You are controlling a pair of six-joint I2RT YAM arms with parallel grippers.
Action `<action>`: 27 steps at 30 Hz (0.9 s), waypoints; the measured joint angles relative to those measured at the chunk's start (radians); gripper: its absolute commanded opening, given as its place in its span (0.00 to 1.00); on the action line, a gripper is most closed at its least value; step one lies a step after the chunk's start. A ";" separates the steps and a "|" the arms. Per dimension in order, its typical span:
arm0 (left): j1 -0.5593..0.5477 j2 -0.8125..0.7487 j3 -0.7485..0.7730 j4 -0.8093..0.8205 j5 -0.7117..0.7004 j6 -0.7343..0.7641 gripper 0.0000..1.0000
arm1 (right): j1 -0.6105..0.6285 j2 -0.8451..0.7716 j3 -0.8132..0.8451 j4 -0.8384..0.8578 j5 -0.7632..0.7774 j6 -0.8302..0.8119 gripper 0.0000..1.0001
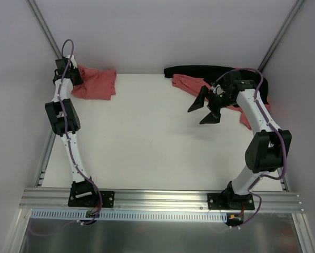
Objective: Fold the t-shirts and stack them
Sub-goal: Put the neatly folded tshirt into the corner of the board with the left arm
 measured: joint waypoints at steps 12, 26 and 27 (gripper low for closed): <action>0.000 0.000 0.000 0.018 0.041 0.024 0.99 | 0.000 0.024 0.015 -0.002 -0.003 -0.002 1.00; -0.002 -0.102 -0.097 0.100 -0.099 0.029 0.99 | 0.000 0.035 0.026 0.019 -0.039 -0.003 0.99; -0.002 -0.143 -0.138 0.109 -0.098 0.028 0.99 | 0.000 0.036 0.026 0.029 -0.042 0.000 1.00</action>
